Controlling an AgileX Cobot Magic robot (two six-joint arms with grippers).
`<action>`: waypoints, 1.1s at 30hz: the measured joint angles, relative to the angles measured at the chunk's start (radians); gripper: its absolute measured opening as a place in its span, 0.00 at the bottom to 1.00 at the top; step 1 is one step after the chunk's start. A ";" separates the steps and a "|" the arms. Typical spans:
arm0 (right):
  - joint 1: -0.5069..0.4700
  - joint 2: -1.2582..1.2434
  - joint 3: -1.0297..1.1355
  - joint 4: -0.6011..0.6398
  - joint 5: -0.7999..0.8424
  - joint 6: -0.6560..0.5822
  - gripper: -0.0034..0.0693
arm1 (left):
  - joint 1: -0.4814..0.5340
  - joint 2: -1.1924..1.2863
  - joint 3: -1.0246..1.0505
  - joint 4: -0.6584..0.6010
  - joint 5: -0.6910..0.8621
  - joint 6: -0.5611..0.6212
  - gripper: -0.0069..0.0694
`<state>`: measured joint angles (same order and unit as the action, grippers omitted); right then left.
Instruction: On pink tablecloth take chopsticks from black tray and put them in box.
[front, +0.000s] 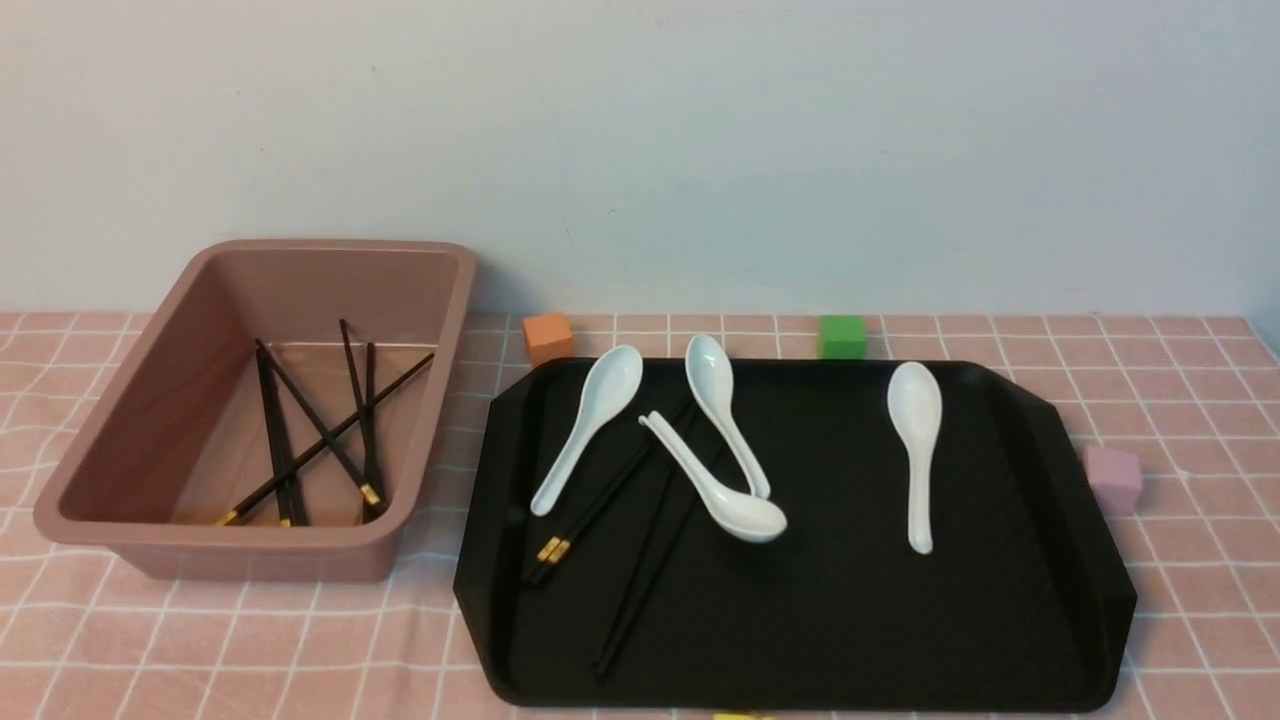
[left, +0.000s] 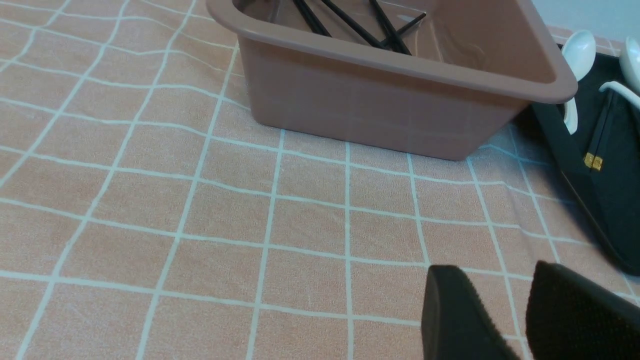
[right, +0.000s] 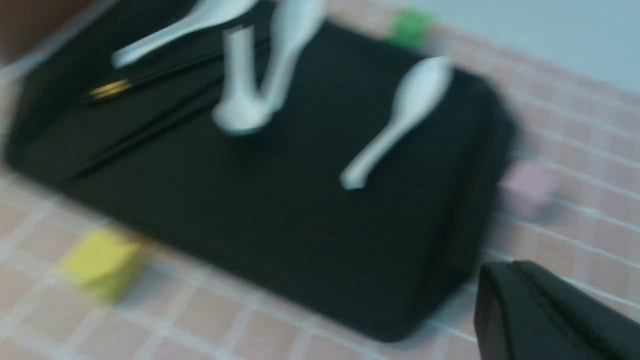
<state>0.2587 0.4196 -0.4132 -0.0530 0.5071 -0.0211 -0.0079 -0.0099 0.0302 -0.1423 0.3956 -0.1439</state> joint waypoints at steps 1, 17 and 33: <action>0.000 -0.014 0.016 -0.001 -0.009 0.000 0.03 | 0.000 0.000 0.000 0.000 0.000 0.000 0.40; -0.211 -0.429 0.429 0.026 -0.124 0.071 0.04 | 0.000 0.000 0.000 0.000 0.000 0.000 0.40; -0.198 -0.429 0.428 0.040 -0.120 0.071 0.05 | 0.000 0.000 0.000 -0.001 0.000 0.000 0.40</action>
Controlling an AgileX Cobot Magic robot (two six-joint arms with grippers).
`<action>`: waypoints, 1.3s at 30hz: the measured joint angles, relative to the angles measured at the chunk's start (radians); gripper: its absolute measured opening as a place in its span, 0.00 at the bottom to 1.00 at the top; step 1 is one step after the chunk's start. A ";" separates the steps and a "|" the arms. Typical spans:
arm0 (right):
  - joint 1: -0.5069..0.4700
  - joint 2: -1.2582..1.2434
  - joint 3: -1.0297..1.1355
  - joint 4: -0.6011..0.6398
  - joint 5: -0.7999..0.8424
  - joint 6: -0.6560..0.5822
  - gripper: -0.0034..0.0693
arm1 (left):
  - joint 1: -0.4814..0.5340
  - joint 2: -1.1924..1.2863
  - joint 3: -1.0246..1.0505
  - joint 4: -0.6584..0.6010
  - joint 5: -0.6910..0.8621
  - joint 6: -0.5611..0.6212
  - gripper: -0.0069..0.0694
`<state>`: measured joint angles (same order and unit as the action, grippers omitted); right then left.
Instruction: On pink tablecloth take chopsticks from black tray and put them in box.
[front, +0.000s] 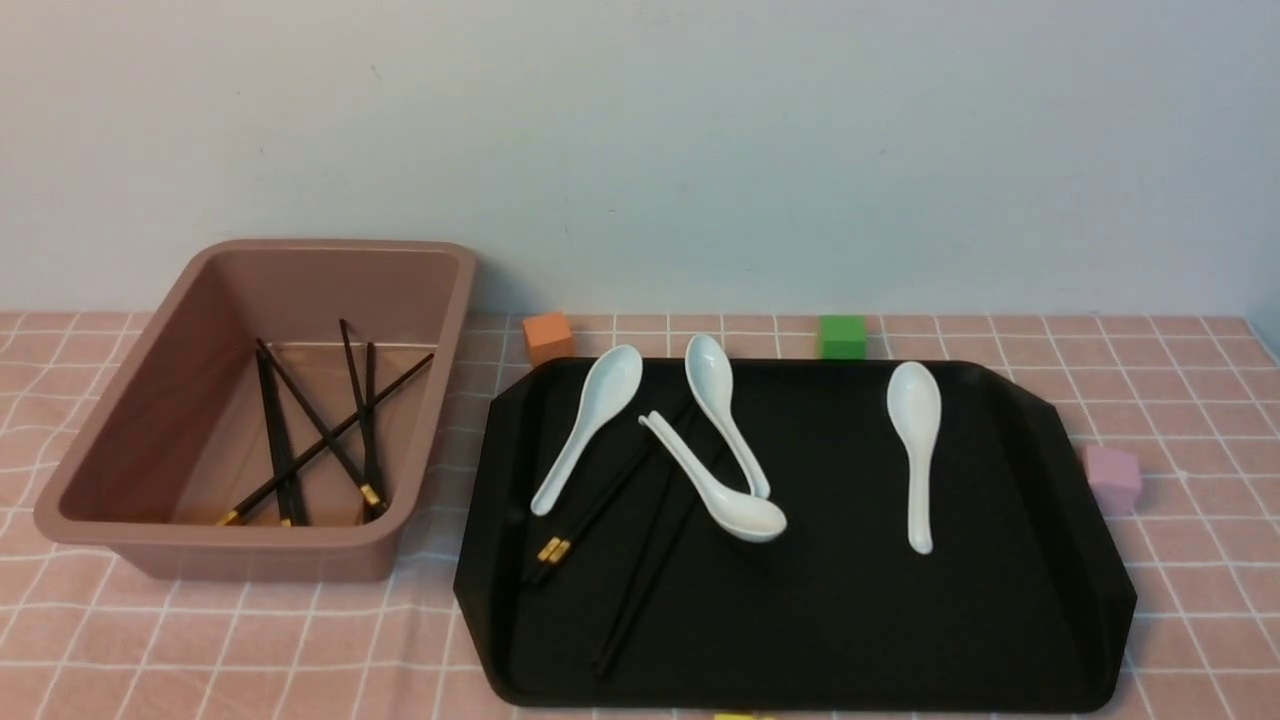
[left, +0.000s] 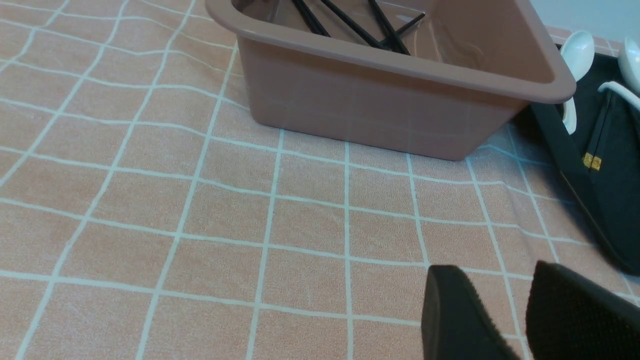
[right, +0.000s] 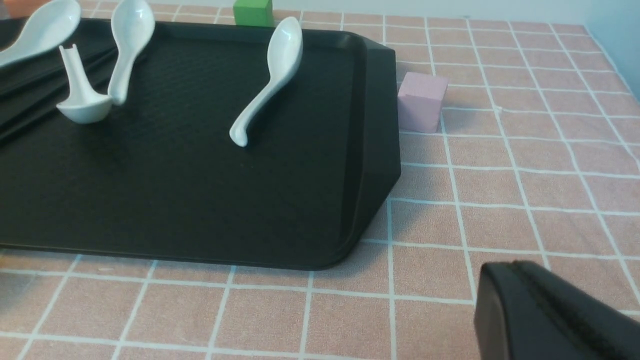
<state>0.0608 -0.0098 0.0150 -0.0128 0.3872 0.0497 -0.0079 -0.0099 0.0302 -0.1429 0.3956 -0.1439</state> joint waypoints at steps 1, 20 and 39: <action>0.000 0.000 0.000 0.000 0.000 0.000 0.05 | 0.000 0.000 0.000 0.000 0.000 0.000 0.40; 0.000 0.000 0.000 0.002 0.000 0.000 0.07 | 0.000 0.000 0.000 0.000 0.000 0.000 0.40; 0.000 0.000 0.000 0.002 0.000 -0.003 0.09 | 0.000 0.000 0.000 0.000 0.000 0.000 0.40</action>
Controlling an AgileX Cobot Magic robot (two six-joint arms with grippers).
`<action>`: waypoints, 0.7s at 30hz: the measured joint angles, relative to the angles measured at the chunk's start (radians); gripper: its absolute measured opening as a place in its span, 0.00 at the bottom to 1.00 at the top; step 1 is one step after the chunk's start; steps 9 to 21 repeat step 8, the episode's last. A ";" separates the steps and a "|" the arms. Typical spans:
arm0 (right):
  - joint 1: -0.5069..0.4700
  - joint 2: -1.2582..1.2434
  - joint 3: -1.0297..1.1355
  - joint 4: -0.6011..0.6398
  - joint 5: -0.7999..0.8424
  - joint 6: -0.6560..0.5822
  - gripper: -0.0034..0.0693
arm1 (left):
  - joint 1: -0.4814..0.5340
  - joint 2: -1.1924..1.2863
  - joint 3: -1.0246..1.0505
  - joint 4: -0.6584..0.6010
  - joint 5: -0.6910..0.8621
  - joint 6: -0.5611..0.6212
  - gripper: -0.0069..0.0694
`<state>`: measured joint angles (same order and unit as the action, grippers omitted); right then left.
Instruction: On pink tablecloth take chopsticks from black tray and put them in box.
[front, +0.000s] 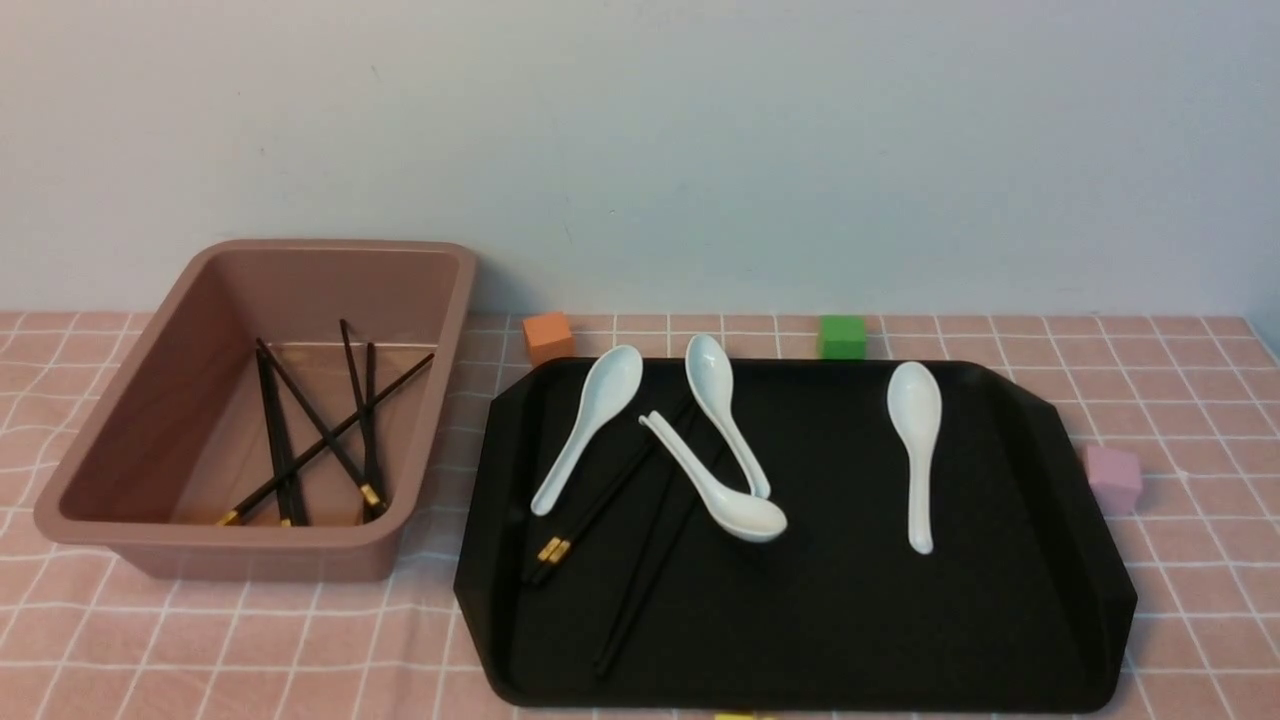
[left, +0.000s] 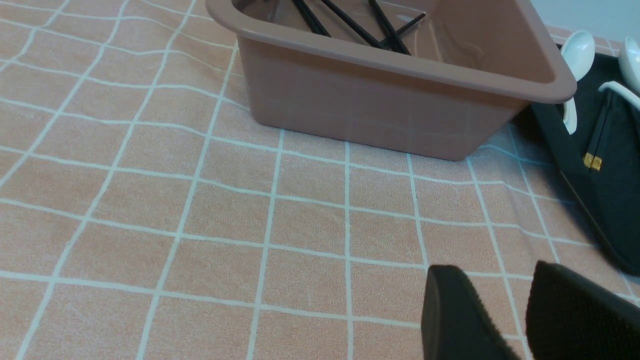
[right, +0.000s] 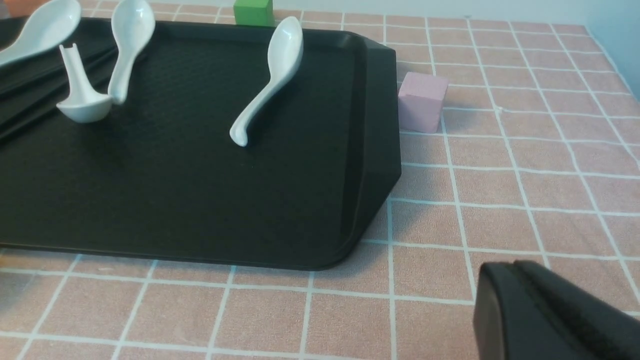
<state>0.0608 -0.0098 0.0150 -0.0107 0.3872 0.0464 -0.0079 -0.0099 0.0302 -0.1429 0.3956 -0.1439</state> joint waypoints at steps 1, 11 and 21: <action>0.000 0.000 0.000 0.000 0.000 0.000 0.09 | 0.000 0.000 0.000 0.000 0.000 0.000 0.40; 0.000 0.000 0.000 0.000 0.000 0.000 0.11 | 0.000 0.000 0.000 0.000 0.000 0.000 0.40; 0.000 0.000 0.000 0.000 0.000 0.000 0.11 | 0.000 0.000 0.000 0.000 0.000 0.000 0.40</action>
